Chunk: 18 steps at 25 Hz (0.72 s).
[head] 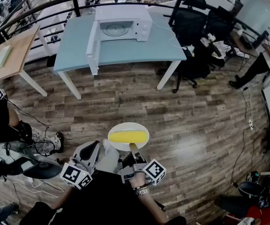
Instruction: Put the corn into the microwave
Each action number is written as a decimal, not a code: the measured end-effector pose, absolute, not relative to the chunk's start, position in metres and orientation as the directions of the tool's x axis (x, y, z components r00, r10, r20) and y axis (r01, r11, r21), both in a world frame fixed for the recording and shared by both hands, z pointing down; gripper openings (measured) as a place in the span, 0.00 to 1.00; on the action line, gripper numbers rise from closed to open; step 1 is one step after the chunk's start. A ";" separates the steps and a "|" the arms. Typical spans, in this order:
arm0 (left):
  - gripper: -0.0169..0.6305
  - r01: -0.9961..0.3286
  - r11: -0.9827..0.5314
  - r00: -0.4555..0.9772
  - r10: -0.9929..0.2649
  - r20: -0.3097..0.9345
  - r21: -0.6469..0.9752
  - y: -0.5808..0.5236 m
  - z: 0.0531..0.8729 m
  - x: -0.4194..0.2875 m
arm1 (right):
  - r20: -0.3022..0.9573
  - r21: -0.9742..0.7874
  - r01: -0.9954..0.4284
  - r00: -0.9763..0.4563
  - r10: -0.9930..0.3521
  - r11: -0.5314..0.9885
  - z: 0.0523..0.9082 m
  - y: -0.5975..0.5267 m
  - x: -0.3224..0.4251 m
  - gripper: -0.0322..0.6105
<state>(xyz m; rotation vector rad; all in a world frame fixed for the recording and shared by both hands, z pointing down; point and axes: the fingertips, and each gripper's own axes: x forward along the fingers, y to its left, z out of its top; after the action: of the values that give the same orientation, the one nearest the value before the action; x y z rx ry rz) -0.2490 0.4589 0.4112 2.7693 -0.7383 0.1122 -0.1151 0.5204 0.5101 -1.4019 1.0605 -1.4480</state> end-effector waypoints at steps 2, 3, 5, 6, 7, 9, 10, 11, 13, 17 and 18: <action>0.03 -0.486 -0.837 0.874 -0.461 0.154 0.251 0.463 0.404 -0.245 | 0.283 -0.959 0.007 -0.024 -0.959 -0.284 0.503 0.523 -0.117 0.09; 0.03 -0.481 -0.840 0.877 -0.455 0.156 0.252 0.465 0.402 -0.243 | 0.283 -0.959 -0.001 -0.024 -0.959 -0.283 0.502 0.524 -0.117 0.09; 0.03 -0.475 -0.843 0.880 -0.451 0.149 0.252 0.465 0.399 -0.237 | 0.285 -0.958 -0.026 -0.027 -0.958 -0.284 0.501 0.524 -0.113 0.09; 0.03 -0.474 -0.844 0.881 -0.452 0.143 0.252 0.465 0.398 -0.235 | 0.282 -0.959 -0.034 -0.031 -0.959 -0.281 0.501 0.523 -0.112 0.09; 0.03 -0.474 -0.844 0.881 -0.453 0.139 0.251 0.466 0.398 -0.234 | 0.279 -0.960 -0.036 -0.035 -0.960 -0.278 0.501 0.522 -0.112 0.09; 0.03 -0.476 -0.842 0.879 -0.454 0.143 0.255 0.468 0.400 -0.235 | 0.281 -0.959 -0.030 -0.038 -0.959 -0.280 0.505 0.523 -0.113 0.09; 0.03 -0.477 -0.840 0.879 -0.453 0.149 0.259 0.469 0.403 -0.236 | 0.282 -0.959 -0.024 -0.039 -0.959 -0.281 0.507 0.524 -0.114 0.09; 0.03 -0.476 -0.839 0.879 -0.451 0.155 0.261 0.469 0.405 -0.236 | 0.277 -0.961 -0.016 -0.039 -0.960 -0.277 0.508 0.524 -0.115 0.09; 0.03 -0.474 -0.840 0.880 -0.446 0.163 0.264 0.469 0.408 -0.236 | 0.277 -0.961 -0.014 -0.041 -0.960 -0.276 0.507 0.524 -0.116 0.09; 0.03 -0.472 -0.844 0.882 -0.444 0.160 0.254 0.463 0.408 -0.231 | 0.288 -0.958 -0.023 -0.049 -0.956 -0.287 0.510 0.519 -0.115 0.09; 0.03 -0.471 -0.846 0.882 -0.444 0.158 0.251 0.463 0.408 -0.231 | 0.293 -0.956 -0.021 -0.049 -0.955 -0.292 0.512 0.519 -0.115 0.09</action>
<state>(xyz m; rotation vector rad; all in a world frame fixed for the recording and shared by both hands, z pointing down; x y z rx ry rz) -0.2305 0.4625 0.4081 2.7680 -0.6879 0.1356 -0.1150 0.5189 0.5124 -1.4108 1.1025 -1.4596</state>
